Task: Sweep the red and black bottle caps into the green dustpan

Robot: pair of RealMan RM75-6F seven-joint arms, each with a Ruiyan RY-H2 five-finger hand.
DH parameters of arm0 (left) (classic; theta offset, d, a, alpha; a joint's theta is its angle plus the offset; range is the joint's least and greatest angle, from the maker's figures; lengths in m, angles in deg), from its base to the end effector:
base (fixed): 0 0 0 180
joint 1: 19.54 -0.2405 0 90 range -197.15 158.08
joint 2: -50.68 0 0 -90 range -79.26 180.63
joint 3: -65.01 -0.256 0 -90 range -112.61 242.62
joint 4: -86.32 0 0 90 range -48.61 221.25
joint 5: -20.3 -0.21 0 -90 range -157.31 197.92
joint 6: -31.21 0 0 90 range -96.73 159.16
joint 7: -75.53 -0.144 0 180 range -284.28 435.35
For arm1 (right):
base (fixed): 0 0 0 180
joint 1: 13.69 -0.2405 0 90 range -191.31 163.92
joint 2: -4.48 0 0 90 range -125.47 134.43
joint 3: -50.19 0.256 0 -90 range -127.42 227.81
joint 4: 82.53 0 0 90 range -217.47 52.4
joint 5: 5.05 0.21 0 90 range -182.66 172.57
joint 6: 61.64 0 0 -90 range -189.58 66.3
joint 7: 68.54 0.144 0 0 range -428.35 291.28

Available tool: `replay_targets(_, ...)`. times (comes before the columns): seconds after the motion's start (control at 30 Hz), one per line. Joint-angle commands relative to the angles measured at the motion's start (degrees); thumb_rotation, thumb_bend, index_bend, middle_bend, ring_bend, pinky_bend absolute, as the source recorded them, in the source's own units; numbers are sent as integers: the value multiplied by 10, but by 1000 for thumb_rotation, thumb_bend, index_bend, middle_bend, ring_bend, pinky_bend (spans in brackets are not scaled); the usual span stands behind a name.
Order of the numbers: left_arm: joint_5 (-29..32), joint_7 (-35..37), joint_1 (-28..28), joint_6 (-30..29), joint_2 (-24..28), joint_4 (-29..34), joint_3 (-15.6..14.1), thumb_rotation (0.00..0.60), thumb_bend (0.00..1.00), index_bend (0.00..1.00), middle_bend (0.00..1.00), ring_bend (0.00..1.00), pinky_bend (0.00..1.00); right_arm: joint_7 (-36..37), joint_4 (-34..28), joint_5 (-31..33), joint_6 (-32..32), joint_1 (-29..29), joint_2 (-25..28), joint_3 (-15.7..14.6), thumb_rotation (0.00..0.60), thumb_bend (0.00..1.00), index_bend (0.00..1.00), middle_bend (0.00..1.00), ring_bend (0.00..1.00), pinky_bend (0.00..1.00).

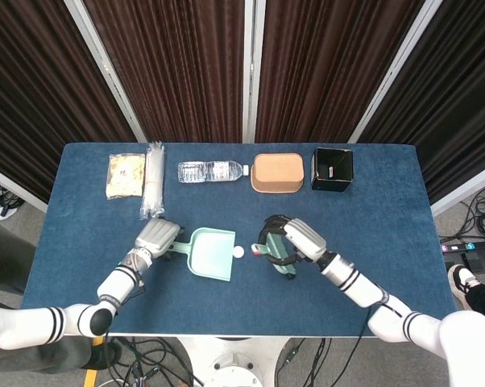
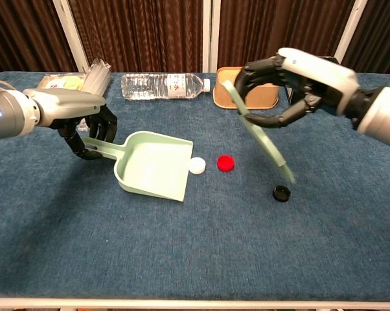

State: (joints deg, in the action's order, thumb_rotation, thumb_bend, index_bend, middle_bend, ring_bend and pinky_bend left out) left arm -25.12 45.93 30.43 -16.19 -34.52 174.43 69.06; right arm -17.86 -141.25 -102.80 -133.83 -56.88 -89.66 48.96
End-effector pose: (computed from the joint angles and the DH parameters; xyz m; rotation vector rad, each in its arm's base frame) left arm -0.1602 0.3412 -0.0287 -2.0031 -1.0214 -0.6035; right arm -0.1689 -0.3381 -0.0153 1.9533 -1.3752 1.6127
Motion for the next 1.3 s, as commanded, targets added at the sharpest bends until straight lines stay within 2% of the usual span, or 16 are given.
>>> replay_targets(0.03,0,-7,4,-4,-2,0,-2,600,380,553,548,418,282,-76,-63,20,-19,47,37,-17,600,544,790,691,329,201)
replay_targets(0.2,12,-20,12,-7,-7,-1,-3,600,380,553,548,418,282,-124,-93,36,-23,81,36,-26,600,560,790,691,329,187)
replay_targets(0.37,21,-27,17,-11,-10,1,-6,600,380,553,548,419,282,-146,-67,37,-29,98,-8,-24,600,583,790,691,327,187)
replay_targets(0.73,48,-62,37,-17,-22,2,-11,600,380,553,550,419,282,-106,35,42,-9,76,-111,12,600,599,791,691,327,186)
replay_targets(1.3,81,-64,66,0,-32,-1,-8,600,379,553,550,419,282,-41,108,52,23,23,-201,55,600,617,792,692,328,185)
